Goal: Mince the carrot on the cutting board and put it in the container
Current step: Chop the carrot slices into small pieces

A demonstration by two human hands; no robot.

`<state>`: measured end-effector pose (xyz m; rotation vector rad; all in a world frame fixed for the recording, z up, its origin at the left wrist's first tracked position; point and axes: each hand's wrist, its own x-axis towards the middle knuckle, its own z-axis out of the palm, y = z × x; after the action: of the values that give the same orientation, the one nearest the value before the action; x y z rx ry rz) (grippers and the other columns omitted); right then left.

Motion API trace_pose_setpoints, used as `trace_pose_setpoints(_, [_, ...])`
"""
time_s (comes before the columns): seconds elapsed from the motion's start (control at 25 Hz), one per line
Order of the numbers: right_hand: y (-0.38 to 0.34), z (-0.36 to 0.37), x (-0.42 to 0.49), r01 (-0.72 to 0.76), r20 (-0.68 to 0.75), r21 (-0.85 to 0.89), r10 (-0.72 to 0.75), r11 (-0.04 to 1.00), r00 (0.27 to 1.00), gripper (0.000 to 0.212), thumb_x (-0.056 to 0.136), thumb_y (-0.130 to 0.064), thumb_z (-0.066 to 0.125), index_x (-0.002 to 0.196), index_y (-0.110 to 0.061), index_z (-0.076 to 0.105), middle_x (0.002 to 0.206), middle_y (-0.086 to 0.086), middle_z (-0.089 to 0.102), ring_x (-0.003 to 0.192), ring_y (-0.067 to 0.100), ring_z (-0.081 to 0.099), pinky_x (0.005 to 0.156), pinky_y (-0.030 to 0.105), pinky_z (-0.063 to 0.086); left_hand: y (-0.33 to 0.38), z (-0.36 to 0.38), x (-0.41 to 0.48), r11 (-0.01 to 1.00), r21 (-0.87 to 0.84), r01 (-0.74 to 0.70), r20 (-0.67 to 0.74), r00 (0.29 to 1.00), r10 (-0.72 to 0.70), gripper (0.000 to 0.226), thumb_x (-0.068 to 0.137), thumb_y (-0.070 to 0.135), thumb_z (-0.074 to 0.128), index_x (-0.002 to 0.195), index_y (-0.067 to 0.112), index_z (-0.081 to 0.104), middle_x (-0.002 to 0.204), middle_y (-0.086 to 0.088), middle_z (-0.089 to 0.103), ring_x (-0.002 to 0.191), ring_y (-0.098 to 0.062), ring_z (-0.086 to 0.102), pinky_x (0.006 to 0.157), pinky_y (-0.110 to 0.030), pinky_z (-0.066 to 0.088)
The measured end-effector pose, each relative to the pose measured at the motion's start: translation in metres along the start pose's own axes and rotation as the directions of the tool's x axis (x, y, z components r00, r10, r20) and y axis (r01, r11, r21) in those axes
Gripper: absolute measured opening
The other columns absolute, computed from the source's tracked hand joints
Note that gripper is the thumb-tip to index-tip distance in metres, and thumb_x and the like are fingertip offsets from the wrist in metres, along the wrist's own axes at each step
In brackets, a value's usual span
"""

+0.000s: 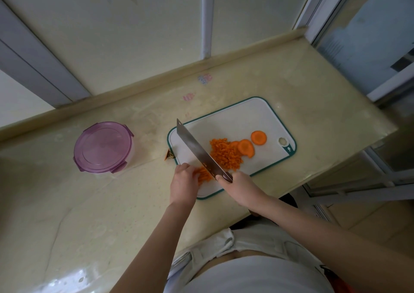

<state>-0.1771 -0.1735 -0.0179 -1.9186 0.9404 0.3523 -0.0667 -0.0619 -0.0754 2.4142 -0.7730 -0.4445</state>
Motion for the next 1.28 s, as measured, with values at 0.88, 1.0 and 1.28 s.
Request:
trace_pose_setpoints(0.88, [-0.008, 0.009, 0.019, 0.009, 0.030, 0.001, -0.009, 1.000, 1.000, 0.048, 0.098, -0.033, 0.045, 0.056, -0.015, 0.033, 0.052, 0.000, 0.035, 0.047, 0.014, 0.036, 0.047, 0.024, 0.028, -0.002, 0.005, 0.000, 0.992, 0.103, -0.068, -0.042, 0.996, 0.072, 0.010, 0.078, -0.001, 0.065, 0.077, 0.005, 0.073, 0.070, -0.010, 0.061, 0.073, -0.028, 0.054, 0.059, -0.028, 0.040])
trace_pose_setpoints(1.0, [-0.013, 0.010, 0.021, 0.055, 0.016, -0.066, -0.054, 0.996, 0.998, 0.048, 0.098, -0.032, 0.046, 0.055, -0.015, 0.035, 0.052, -0.001, 0.038, 0.048, 0.013, 0.037, 0.047, 0.024, 0.027, -0.002, 0.003, 0.000, 0.992, 0.105, -0.068, -0.023, 0.997, 0.071, 0.011, 0.079, 0.000, 0.065, 0.079, 0.006, 0.074, 0.072, -0.011, 0.060, 0.074, -0.028, 0.054, 0.059, -0.028, 0.039])
trace_pose_setpoints(1.28, [-0.011, 0.002, 0.015, 0.022, -0.110, 0.009, -0.021, 1.000, 0.994, 0.048, 0.097, -0.032, 0.049, 0.054, -0.017, 0.035, 0.053, -0.002, 0.039, 0.050, 0.013, 0.039, 0.047, 0.021, 0.028, 0.003, -0.011, -0.003, 0.990, 0.108, -0.086, 0.052, 0.995, 0.081, 0.021, 0.092, 0.011, 0.051, 0.106, 0.010, 0.068, 0.093, -0.011, 0.062, 0.094, -0.026, 0.054, 0.070, -0.030, 0.044])
